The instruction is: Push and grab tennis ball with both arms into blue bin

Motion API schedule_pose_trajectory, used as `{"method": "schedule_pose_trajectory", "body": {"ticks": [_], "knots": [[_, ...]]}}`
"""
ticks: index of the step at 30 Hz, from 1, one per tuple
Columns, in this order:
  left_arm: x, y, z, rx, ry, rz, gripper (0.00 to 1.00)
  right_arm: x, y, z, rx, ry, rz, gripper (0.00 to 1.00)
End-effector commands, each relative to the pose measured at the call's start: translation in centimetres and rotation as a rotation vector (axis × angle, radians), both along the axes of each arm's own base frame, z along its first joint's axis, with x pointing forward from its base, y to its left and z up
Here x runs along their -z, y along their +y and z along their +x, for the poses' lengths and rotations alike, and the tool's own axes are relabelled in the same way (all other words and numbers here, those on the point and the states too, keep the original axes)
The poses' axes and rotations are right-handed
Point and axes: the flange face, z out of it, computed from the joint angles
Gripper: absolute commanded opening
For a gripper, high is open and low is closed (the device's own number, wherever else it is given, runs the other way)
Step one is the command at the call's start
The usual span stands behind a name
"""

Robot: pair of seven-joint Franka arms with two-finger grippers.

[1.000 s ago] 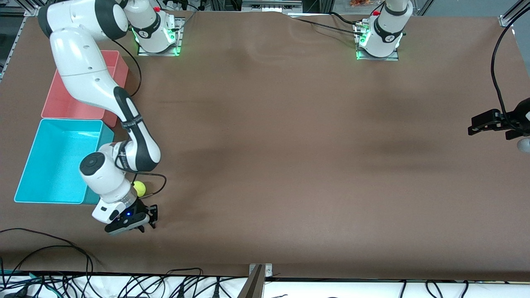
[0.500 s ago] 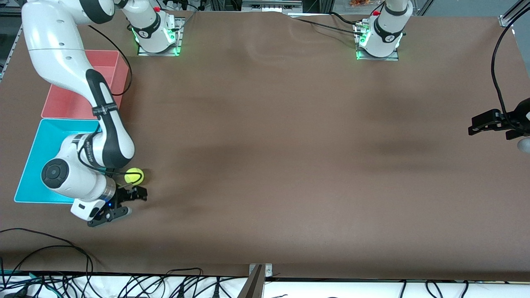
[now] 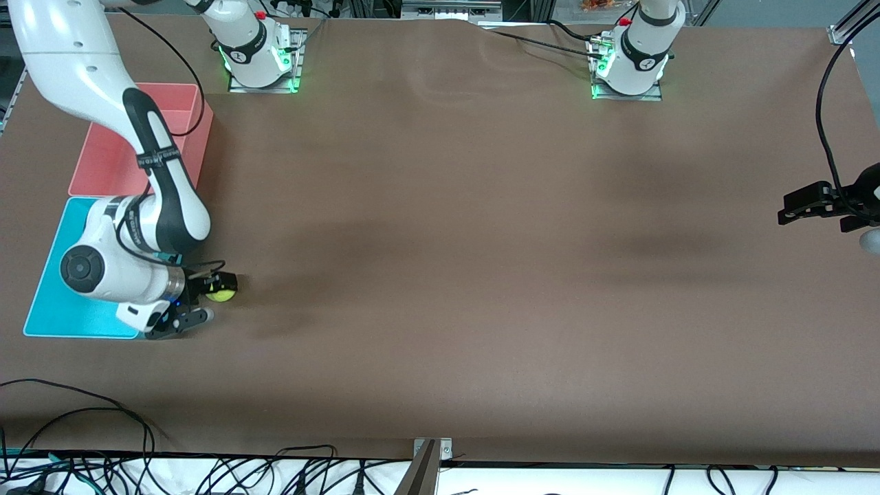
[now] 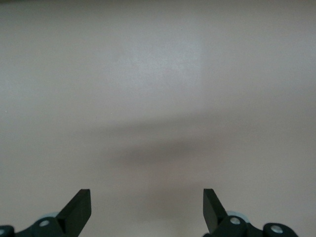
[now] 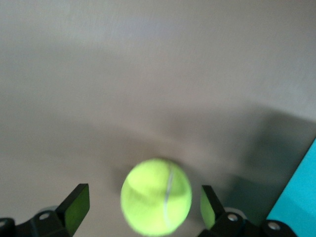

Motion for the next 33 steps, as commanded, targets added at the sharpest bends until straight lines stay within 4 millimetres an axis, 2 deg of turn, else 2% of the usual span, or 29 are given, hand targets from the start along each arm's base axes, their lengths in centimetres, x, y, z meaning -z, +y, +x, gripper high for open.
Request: {"method": "schedule_pose_trajectory", "body": {"ticks": [1,15,28,33], "knots": [[-0.3,0.2,-0.1,0.017,0.003,0.005,1.00,-0.1,0.0,-2.6,-0.021,0.026,0.014,1.00],[-0.3,0.1,-0.1,0.018,0.002,0.006,1.00,0.3,-0.4,-1.7,-0.106,-0.090,-0.053,1.00],[-0.3,0.1,-0.1,0.017,0.005,0.006,1.00,3.2,-1.0,-1.7,-0.102,-0.101,-0.049,1.00],[-0.3,0.1,-0.1,0.015,0.003,0.006,1.00,3.7,-1.0,-1.7,-0.102,-0.102,-0.048,1.00]]}}
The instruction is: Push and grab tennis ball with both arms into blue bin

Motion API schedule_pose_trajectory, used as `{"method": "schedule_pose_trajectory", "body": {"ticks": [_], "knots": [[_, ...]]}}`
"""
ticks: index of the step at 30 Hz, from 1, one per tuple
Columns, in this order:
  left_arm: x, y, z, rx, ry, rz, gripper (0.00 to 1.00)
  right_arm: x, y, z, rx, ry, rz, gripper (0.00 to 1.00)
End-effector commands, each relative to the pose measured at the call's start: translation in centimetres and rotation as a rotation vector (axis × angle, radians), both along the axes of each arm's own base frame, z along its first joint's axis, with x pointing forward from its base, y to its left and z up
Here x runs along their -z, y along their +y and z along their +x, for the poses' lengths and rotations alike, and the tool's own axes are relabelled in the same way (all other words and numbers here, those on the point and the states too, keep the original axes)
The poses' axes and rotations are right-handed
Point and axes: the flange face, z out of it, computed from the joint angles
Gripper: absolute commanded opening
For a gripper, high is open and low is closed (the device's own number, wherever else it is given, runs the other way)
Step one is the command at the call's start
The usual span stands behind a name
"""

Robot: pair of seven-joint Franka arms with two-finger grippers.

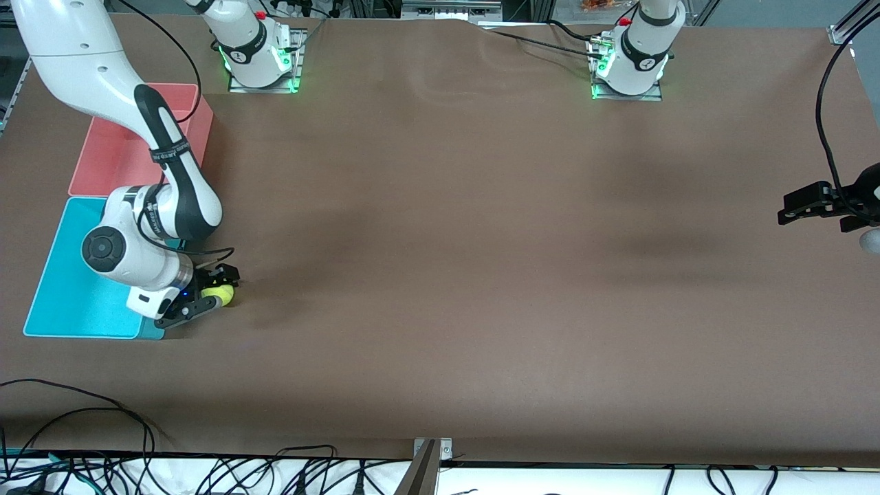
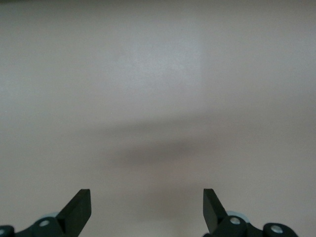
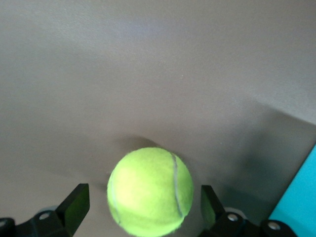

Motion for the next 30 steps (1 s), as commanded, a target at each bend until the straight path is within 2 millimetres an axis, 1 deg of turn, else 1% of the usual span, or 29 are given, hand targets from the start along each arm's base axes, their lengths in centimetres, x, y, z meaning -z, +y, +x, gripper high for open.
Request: {"method": "schedule_pose_trajectory", "body": {"ticks": [1,2,3,4,6,9,10,13,15,20,25,27,30], "knots": [[-0.2,0.1,-0.1,0.015,0.006,0.006,1.00,0.8,-0.4,-0.2,-0.021,-0.006,-0.006,0.98],[-0.2,0.0,-0.1,0.017,0.006,0.006,1.00,0.9,-0.5,-0.2,-0.022,-0.008,-0.006,0.93],[-0.3,0.0,-0.1,0.017,0.005,0.006,1.00,1.0,-0.6,-0.2,-0.022,-0.013,-0.007,0.84],[-0.3,0.0,-0.1,0.017,0.005,0.006,1.00,1.0,-0.7,-0.2,-0.023,-0.014,-0.008,0.75],[-0.2,0.1,-0.1,0.015,0.006,0.006,1.00,0.9,-0.6,-0.1,-0.037,-0.017,-0.008,0.53],[-0.2,0.1,-0.1,0.015,0.006,0.005,1.00,0.7,-0.7,0.0,-0.041,-0.022,-0.008,0.34],[-0.2,0.1,-0.1,0.017,0.006,0.005,1.00,0.7,-0.7,0.0,-0.041,-0.022,-0.008,0.30],[-0.2,0.1,-0.1,0.015,0.006,0.003,1.00,0.3,-0.5,0.2,-0.045,-0.026,-0.008,0.25],[-0.2,0.2,-0.1,0.015,0.006,0.005,1.00,-0.4,-0.5,0.4,-0.045,-0.035,-0.008,0.24],[-0.3,0.2,-0.1,0.014,0.003,0.003,1.00,-3.4,-0.6,1.0,-0.045,-0.029,-0.016,0.23],[-0.2,0.2,-0.1,0.012,0.003,0.002,1.00,-6.4,-1.0,1.9,-0.044,0.034,-0.026,0.23],[-0.3,0.3,-0.1,0.012,0.001,0.002,1.00,-7.3,-1.4,2.0,-0.047,0.074,-0.031,0.23],[-0.3,0.6,-0.1,0.007,0.000,0.003,1.00,-9.0,-3.1,2.1,-0.062,0.117,-0.043,0.23]]}}
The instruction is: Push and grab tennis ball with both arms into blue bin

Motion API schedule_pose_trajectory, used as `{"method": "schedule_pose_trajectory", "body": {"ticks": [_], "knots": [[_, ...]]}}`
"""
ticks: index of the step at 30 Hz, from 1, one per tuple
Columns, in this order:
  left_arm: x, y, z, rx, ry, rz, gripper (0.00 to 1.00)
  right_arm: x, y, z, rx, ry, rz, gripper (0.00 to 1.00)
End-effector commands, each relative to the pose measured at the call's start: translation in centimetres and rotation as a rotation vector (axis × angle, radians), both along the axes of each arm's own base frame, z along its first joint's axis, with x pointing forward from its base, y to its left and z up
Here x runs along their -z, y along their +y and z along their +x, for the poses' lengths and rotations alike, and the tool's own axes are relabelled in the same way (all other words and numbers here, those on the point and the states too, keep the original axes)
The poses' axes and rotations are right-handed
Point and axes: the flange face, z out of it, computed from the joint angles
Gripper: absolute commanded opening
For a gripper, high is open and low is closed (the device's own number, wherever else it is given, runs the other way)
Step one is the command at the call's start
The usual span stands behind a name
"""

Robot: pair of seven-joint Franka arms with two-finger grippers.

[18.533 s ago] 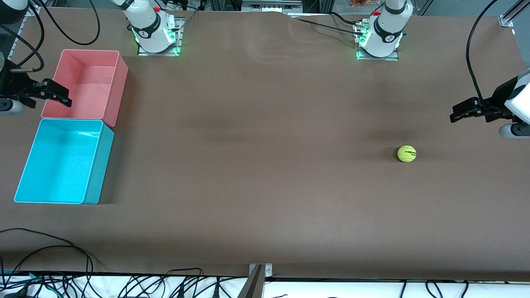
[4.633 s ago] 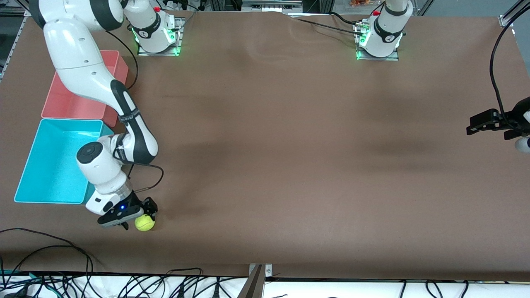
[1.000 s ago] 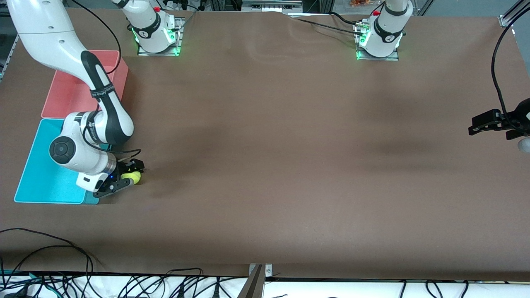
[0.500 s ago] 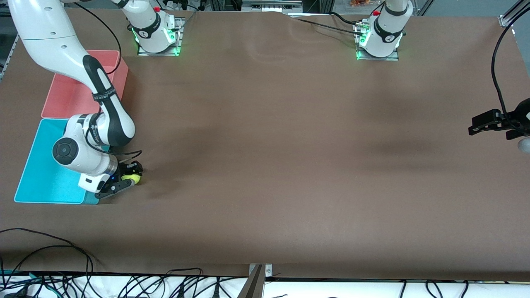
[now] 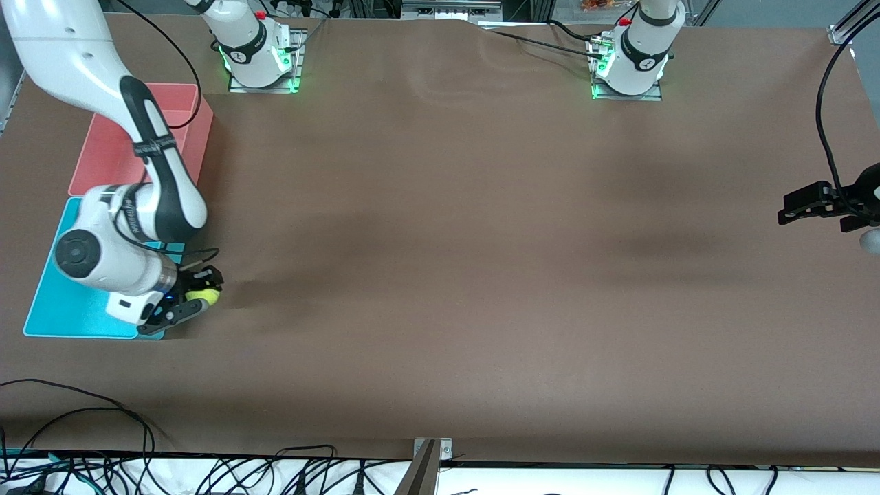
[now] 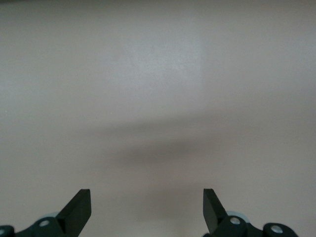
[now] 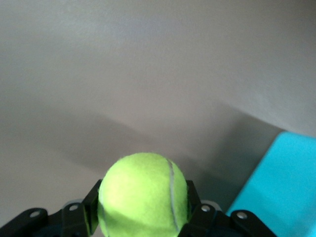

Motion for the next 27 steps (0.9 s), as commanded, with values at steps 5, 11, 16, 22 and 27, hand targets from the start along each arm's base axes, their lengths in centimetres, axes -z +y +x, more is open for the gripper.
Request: {"method": "schedule_pose_trajectory", "body": {"ticks": [5,11,16,22,27], "knots": [[-0.4,0.8,-0.1,0.002,-0.002,0.003,1.00,-4.9,-5.6,-0.6,-0.038,0.120,-0.041,0.23],[-0.6,0.8,-0.2,-0.009,-0.004,0.006,1.00,-6.1,-9.5,-2.4,-0.036,0.216,-0.053,0.23],[-0.7,0.8,-0.3,-0.009,-0.006,0.002,1.00,-4.3,-13.4,-4.2,-0.029,0.295,-0.043,0.24],[-0.7,0.8,-0.3,-0.017,-0.007,-0.046,1.00,-0.8,-17.7,-6.6,0.008,0.358,-0.009,0.24],[-0.7,0.7,-0.4,-0.009,-0.004,-0.044,1.00,1.8,-19.2,-6.7,0.006,0.355,-0.004,0.24]]}}
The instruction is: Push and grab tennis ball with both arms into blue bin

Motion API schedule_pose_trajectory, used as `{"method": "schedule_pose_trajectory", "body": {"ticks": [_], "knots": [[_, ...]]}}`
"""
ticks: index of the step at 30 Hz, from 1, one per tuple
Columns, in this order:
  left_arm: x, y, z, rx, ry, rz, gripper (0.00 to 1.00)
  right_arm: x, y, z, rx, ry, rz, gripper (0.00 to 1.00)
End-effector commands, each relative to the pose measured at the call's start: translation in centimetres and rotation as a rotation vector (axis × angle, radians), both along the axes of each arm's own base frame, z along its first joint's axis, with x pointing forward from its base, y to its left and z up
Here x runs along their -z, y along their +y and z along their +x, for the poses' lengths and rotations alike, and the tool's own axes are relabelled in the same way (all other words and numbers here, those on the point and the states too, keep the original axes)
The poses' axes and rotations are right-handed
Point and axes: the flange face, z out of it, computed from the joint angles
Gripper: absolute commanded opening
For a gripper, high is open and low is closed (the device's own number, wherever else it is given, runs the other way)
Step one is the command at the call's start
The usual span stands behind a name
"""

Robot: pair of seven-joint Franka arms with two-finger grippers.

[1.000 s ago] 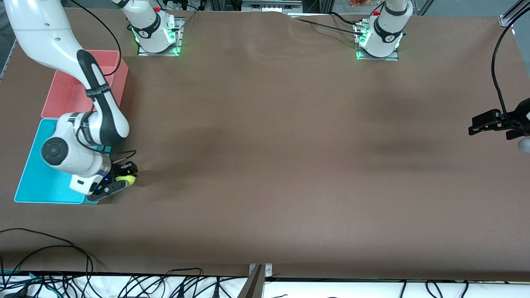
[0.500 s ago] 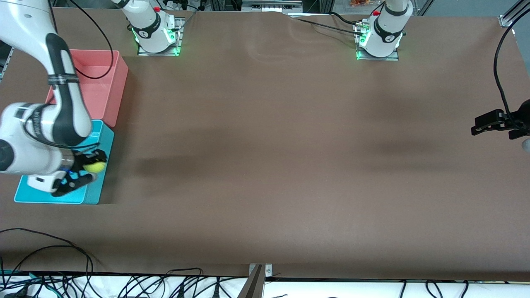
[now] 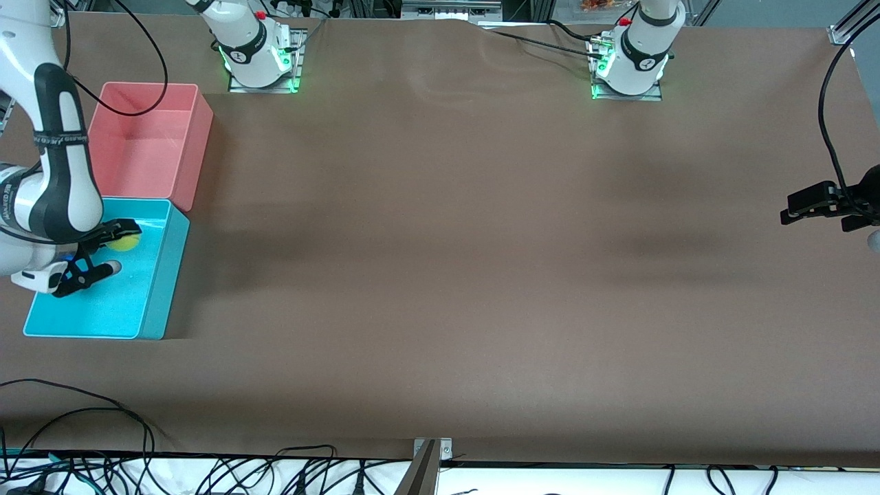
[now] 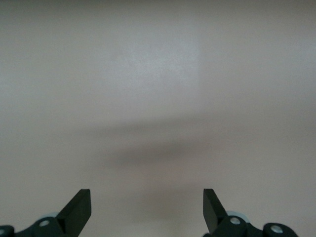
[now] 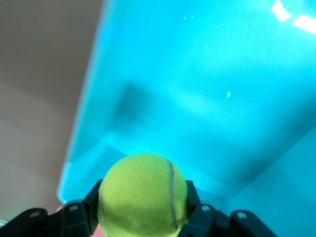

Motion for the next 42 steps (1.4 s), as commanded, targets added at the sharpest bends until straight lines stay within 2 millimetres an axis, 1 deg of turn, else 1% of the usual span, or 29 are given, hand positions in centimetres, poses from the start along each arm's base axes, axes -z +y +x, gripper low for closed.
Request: {"method": "schedule_pose_trajectory", "body": {"ticks": [1,4,7,8,9,10,11,12,13,18,20,22,26,28,29,32,34,36,37,39,41,42], "knots": [[-0.7,0.0,-0.4,0.009,-0.003,-0.015,1.00,2.6,-1.2,-0.2,-0.013,-0.005,0.009,0.24],[-0.5,0.0,-0.4,0.015,0.001,-0.005,1.00,4.5,-1.7,0.0,-0.003,-0.018,0.014,0.25],[-0.4,-0.1,-0.5,0.018,0.004,-0.005,1.00,5.3,-2.3,-0.1,0.009,-0.022,0.017,0.25],[-0.6,-0.2,-0.5,0.020,0.002,-0.004,1.00,5.5,-2.2,-0.1,0.010,-0.021,0.019,0.27],[-0.6,-0.3,-0.6,0.022,0.002,-0.004,1.00,5.6,-2.2,-0.1,0.009,-0.020,0.019,0.32],[-0.7,-0.5,-0.6,0.025,0.001,-0.003,1.00,6.0,-2.2,-0.2,0.009,-0.017,0.019,0.41],[-0.6,-0.6,-0.7,0.027,0.006,-0.003,1.00,6.2,-2.2,-0.1,0.011,-0.017,0.019,0.61],[-0.5,-0.8,-0.8,0.029,0.012,-0.003,1.00,6.3,-2.1,-0.1,0.018,-0.019,0.018,0.87],[-0.5,-0.9,-1.0,0.029,0.014,-0.001,1.00,6.3,-2.0,-0.1,0.026,-0.020,0.022,1.00],[-0.5,-0.9,-1.0,0.028,0.009,-0.001,1.00,5.9,-1.5,0.1,0.034,-0.021,0.031,1.00],[-0.5,-0.9,-0.9,0.018,0.008,0.000,1.00,5.2,-1.5,0.3,0.034,-0.030,0.029,1.00],[-0.4,-1.0,-0.9,0.020,0.011,0.001,1.00,3.6,-1.3,1.0,0.027,-0.051,0.026,1.00],[-0.5,-0.6,-0.9,0.015,0.008,0.000,1.00,0.9,-0.3,1.4,0.044,-0.030,0.025,1.00],[-0.5,-0.6,-0.9,0.012,0.008,-0.002,1.00,-0.7,0.1,2.1,0.053,-0.029,0.016,1.00],[-0.6,-0.6,-0.9,0.011,0.006,-0.004,1.00,-2.0,0.3,2.4,0.060,-0.030,0.013,1.00],[-0.8,-0.9,-0.8,0.013,0.002,-0.002,1.00,-4.1,0.9,2.8,0.080,-0.009,0.006,1.00],[-0.7,-0.9,-0.8,0.013,0.001,0.000,1.00,-6.1,1.5,3.2,0.104,-0.001,-0.004,1.00],[-0.6,-0.9,-0.8,0.012,0.001,0.002,1.00,-7.6,2.2,3.6,0.131,0.007,-0.025,1.00],[-0.6,-1.1,-0.8,0.016,0.003,0.005,1.00,-8.5,3.0,3.9,0.141,0.005,-0.037,1.00],[-0.7,-2.1,-0.8,0.030,0.001,0.007,1.00,-10.2,4.4,4.5,0.157,0.004,-0.056,1.00],[-1.3,-2.5,-1.2,0.033,-0.008,0.016,1.00,-11.8,5.9,4.8,0.175,0.007,-0.078,1.00],[-2.1,-2.7,-1.6,0.033,-0.018,0.025,1.00,-12.4,6.7,5.0,0.181,0.007,-0.091,1.00]]}}
